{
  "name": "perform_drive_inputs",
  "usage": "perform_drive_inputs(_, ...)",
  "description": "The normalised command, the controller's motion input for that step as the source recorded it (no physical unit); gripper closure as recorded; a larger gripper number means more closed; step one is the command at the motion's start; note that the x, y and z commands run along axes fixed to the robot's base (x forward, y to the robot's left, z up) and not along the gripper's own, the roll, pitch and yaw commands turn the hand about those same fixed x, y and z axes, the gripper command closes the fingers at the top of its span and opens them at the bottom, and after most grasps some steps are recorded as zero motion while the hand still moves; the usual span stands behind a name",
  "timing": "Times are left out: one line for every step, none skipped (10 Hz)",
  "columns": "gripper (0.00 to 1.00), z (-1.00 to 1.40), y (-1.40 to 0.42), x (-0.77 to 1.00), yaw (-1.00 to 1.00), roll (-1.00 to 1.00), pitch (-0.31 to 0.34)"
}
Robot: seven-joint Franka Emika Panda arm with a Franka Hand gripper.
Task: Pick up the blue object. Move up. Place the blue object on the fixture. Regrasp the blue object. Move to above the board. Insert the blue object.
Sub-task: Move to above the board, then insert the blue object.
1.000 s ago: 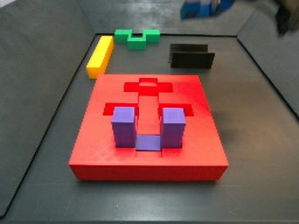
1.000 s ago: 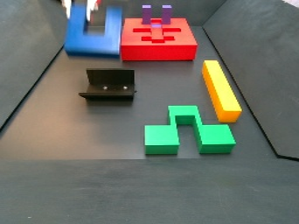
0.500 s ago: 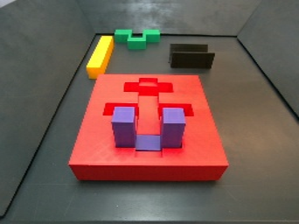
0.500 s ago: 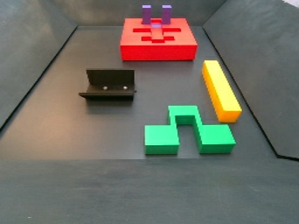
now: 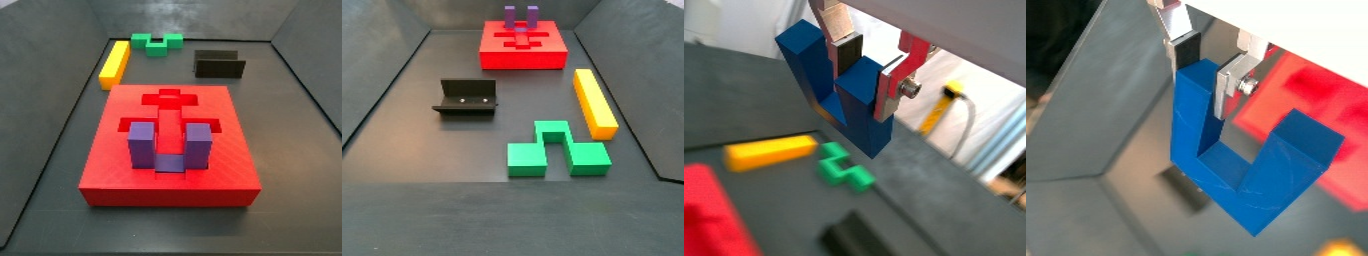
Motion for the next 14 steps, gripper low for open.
perform_drive_inputs(1.00, 0.19, -0.86, -0.97, -0.10, -1.00, 0.117)
perform_drive_inputs(1.00, 0.13, -0.60, -0.70, -0.10, -1.00, 0.120)
perform_drive_inputs(1.00, 0.06, -0.27, -0.34, -0.08, -1.00, 0.125)
perform_drive_inputs(1.00, 0.03, -0.15, -0.21, -0.07, -1.00, 0.119)
perform_drive_inputs(1.00, 0.03, -0.08, -0.16, -0.06, -1.00, 0.108)
perform_drive_inputs(1.00, 0.02, -0.03, -0.12, -0.05, -1.00, 0.085)
perform_drive_inputs(1.00, 0.01, 0.02, -0.09, -0.03, -0.74, 0.037)
perform_drive_inputs(1.00, 0.01, 0.02, -0.08, -0.02, -0.52, 0.004)
perform_drive_inputs(1.00, 0.00, 0.01, -0.06, -0.01, -0.36, -0.013)
perform_drive_inputs(1.00, 0.00, 0.02, -0.05, -0.01, -0.24, -0.018)
perform_drive_inputs(1.00, -0.18, 0.00, 0.21, -0.04, -0.13, -0.017)
perform_drive_inputs(1.00, -0.29, 0.00, 0.40, -0.08, -0.21, -0.153)
perform_drive_inputs(1.00, -0.29, 0.11, 0.53, -0.02, -0.21, -0.163)
perform_drive_inputs(1.00, -0.28, 0.37, 0.71, 0.00, -0.25, -0.190)
